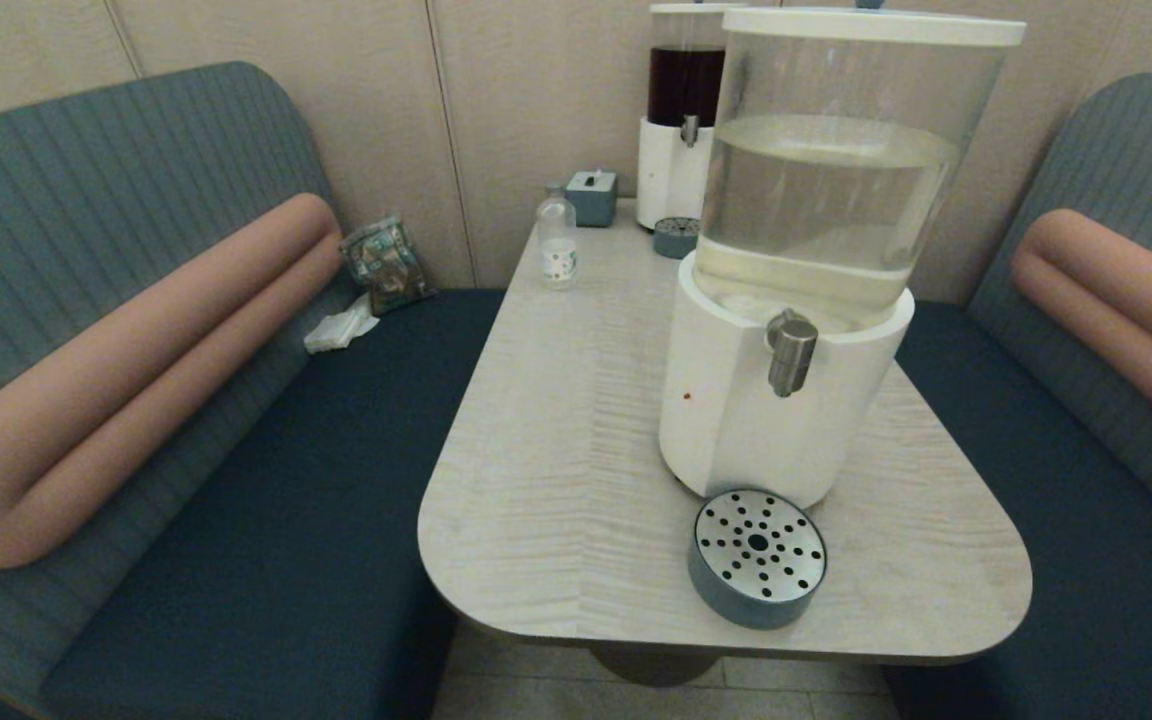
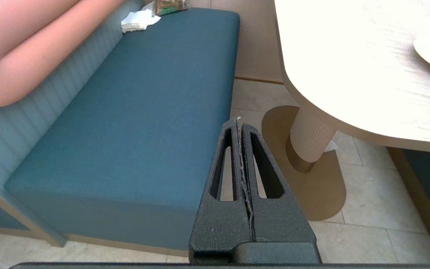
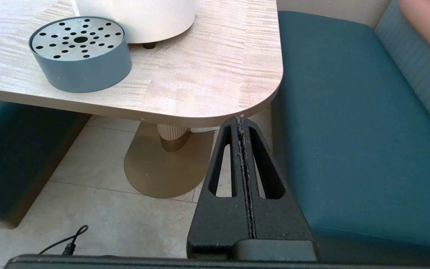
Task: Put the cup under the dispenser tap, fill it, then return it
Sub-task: Pick up the cup
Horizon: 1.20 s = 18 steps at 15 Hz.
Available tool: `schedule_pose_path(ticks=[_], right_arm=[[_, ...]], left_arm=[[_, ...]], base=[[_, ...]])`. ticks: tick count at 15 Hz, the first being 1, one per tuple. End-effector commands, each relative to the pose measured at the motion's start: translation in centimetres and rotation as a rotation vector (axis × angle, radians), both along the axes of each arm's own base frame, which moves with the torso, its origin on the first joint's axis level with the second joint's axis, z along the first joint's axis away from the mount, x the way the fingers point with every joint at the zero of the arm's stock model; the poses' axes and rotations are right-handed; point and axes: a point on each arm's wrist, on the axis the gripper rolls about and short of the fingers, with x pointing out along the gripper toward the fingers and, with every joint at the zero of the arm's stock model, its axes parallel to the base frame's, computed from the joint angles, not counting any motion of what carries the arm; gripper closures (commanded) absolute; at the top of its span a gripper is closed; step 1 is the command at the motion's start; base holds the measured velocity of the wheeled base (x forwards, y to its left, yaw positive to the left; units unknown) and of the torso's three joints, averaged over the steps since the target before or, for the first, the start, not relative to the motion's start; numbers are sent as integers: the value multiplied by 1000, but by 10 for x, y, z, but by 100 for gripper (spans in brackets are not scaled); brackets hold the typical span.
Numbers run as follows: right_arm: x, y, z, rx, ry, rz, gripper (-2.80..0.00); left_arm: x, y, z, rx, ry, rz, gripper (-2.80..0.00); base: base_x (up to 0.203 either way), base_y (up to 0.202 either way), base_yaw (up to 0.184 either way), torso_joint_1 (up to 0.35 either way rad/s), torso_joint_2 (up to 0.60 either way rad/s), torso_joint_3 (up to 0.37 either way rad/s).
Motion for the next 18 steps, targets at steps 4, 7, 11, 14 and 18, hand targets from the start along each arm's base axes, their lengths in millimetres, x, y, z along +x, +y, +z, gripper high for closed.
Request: schedule_pose_path(ticks=[4,7,11,14,18], right_arm=[[0,0,0,0,-3,2,0],[0,0,0,0,-1,2,0],[0,0,0,0,-3,2,0],[0,0,0,0,-3,2,0],[0,0,0,0,-3,2,0]], left_arm=[[-14,0,50,-33,-134,-1,0],[1,-1,112,-82,-54,-74,0],[84,-8,168,-128,108,-303,0],[159,-16,191,-104,-16,-515,0],[205,-21,182,-28,-122,-630,-280]], base=[[0,0,0,0,0,0],[0,0,0,0,0,0],[0,0,0,0,0,0],[0,0,0,0,0,0],[0,0,0,0,0,0]])
